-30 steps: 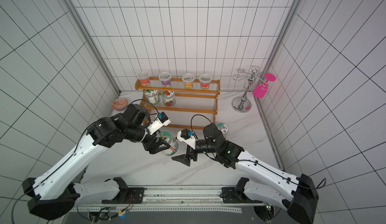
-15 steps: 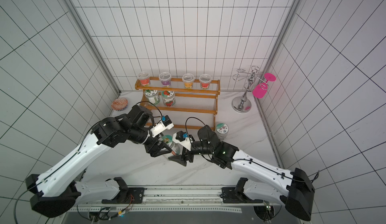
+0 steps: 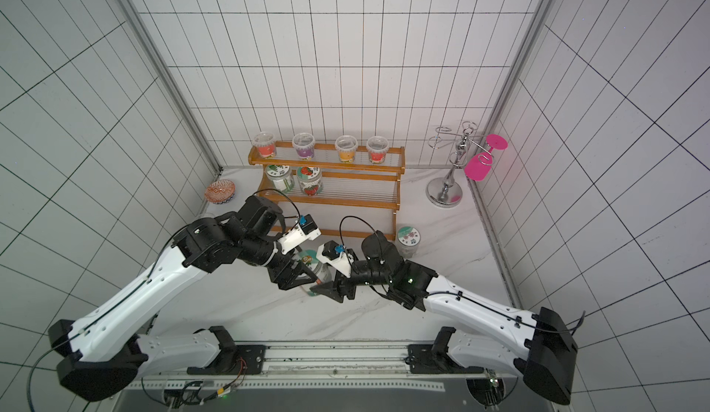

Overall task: Place the seed container on the shelf
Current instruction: Pick up the seed jar at the center of the board.

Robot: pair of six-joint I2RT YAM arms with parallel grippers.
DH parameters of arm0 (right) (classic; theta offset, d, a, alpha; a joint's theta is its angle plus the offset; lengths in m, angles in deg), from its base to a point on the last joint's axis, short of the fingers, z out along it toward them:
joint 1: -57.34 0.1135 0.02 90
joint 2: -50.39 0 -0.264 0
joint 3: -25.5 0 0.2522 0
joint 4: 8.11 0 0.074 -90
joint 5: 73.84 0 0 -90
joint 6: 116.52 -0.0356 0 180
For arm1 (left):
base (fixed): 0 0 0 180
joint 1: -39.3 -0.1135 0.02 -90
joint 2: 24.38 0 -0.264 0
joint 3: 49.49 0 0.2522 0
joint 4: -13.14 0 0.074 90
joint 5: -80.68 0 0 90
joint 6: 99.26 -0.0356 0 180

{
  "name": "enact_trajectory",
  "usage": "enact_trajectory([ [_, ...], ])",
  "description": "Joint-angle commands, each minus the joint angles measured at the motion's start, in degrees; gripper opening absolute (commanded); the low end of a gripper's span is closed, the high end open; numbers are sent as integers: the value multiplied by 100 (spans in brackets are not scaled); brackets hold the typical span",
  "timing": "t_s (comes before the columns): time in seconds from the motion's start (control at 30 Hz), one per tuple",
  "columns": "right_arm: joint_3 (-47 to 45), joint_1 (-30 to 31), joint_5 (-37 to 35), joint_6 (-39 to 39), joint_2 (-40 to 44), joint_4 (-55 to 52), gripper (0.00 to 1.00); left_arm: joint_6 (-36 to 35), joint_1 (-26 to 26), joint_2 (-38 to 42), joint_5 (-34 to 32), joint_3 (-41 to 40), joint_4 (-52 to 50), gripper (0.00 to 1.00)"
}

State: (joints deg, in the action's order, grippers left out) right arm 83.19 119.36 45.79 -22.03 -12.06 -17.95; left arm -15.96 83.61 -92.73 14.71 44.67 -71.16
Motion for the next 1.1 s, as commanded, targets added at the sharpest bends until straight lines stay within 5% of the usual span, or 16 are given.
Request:
enact_trajectory([
  [0.0,-82,117,92,-19,218,671,59,94,33,134,-69,-129,631,89],
  [0.1,-231,117,-18,41,323,739,59,309,33,321,-343,-145,964,99],
  [0.73,-1580,117,-1858,432,1111,2358,55,1092,16,2208,-1896,-1038,2677,99],
  [1.07,-1652,-370,-3200,729,223,4190,55,1498,16,2931,-2198,-1954,3200,99],
])
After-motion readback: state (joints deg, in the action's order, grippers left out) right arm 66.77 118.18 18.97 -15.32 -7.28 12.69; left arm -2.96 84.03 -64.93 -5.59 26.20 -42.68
